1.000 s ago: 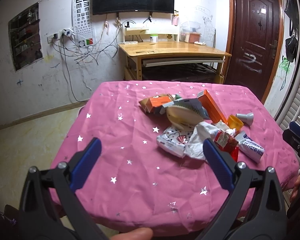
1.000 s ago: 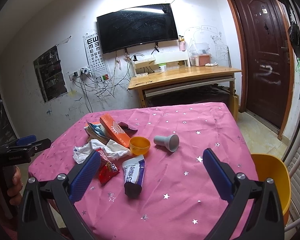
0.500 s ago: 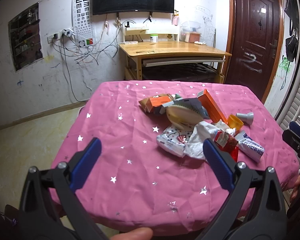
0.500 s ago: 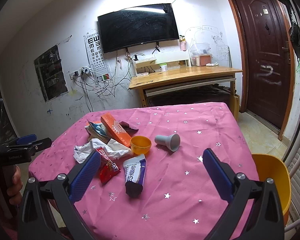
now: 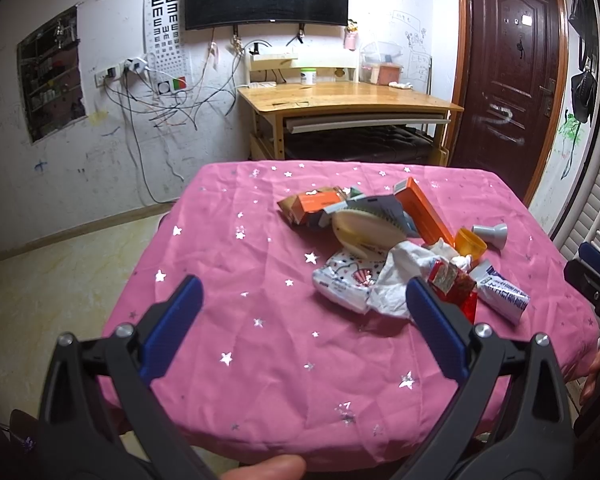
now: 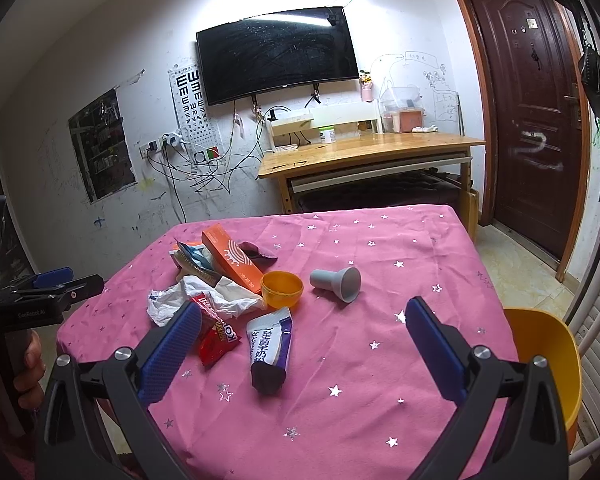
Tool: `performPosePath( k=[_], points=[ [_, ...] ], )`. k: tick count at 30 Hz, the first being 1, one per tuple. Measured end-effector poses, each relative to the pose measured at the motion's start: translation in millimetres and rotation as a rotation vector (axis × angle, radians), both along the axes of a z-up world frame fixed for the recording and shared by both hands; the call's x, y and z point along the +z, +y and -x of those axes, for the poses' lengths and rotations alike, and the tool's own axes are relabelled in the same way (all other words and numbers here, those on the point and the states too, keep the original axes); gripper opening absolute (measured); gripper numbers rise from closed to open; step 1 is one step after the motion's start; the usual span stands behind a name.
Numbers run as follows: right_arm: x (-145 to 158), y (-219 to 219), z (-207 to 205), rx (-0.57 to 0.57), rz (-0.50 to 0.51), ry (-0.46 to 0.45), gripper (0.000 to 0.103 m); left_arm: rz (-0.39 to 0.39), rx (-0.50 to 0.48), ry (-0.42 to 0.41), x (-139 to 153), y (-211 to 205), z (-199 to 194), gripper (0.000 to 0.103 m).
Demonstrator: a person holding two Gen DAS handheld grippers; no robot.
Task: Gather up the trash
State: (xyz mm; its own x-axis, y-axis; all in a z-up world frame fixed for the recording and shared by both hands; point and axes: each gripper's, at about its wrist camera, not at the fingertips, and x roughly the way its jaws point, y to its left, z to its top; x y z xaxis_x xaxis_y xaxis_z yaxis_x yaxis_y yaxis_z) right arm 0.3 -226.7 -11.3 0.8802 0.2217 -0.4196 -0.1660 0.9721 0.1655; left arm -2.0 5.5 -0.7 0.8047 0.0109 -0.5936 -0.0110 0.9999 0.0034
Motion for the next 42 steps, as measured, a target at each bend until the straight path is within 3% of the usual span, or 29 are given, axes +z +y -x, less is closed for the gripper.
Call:
performPosePath(
  k=[25, 34, 42],
  points=[
    [-2.3, -1.0, -3.5, 0.007, -0.001, 0.019, 0.096, -0.007, 0.0, 0.017, -6.9, -5.8, -6.2, 0.097],
    [-7.9, 2.2, -22.5, 0.089, -0.024, 0.102, 0.096, 0.019, -0.088, 0.115, -23.5, 0.0, -38.0, 0.097],
    [-27.0, 9.6, -46.2, 0.131, 0.005, 0.187, 0.096, -0.017, -0.012, 0.188, -42.4, 10.2, -76.1, 0.097]
  ],
)
